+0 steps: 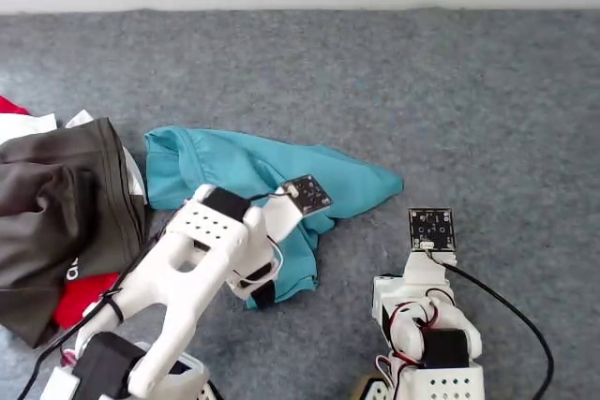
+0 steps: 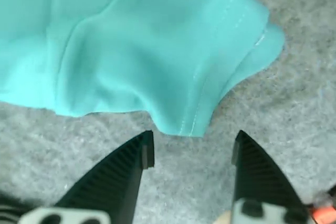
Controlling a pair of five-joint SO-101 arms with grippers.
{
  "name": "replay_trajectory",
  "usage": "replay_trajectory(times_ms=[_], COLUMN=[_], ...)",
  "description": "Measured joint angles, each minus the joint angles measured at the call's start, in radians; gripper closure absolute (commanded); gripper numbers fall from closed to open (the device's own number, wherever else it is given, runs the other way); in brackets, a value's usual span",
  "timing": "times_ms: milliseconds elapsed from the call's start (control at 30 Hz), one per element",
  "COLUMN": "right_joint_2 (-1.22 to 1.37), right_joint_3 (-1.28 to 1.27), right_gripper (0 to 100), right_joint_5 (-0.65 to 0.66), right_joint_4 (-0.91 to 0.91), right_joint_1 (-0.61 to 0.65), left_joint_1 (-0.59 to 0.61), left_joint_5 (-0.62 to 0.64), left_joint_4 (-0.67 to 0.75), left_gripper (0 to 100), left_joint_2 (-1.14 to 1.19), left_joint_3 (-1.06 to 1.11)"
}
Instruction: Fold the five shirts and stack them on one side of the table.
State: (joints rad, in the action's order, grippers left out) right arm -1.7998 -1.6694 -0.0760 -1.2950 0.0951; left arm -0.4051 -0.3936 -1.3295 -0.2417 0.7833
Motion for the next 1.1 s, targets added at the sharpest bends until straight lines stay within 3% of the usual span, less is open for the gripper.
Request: replay_trajectory(times_ms=[300, 567, 800, 1100], right_joint_2=[0.0, 0.0, 0.0, 0.0], right_joint_3=[0.0, 0.0, 0.0, 0.0], right_gripper=[99.0, 99.0, 99.0, 99.0], right_joint_5=[0.0, 0.0, 0.0, 0.0], right_joint_4=[0.0, 0.0, 0.0, 0.0], right_joint_1=[0.0, 0.0, 0.0, 0.0], left_joint_1=[-0.008, -0.009, -0.077, -0.086], left_joint_5=[0.0, 0.0, 0.003, 0.124], left_joint_4=[0.135, 0.091, 0.06, 0.0], left_gripper=[76, 83, 98, 99], left_joint_2=[0.087, 0.278, 0.374, 0.35], left_joint_3=[0.032, -0.083, -0.157, -0.215])
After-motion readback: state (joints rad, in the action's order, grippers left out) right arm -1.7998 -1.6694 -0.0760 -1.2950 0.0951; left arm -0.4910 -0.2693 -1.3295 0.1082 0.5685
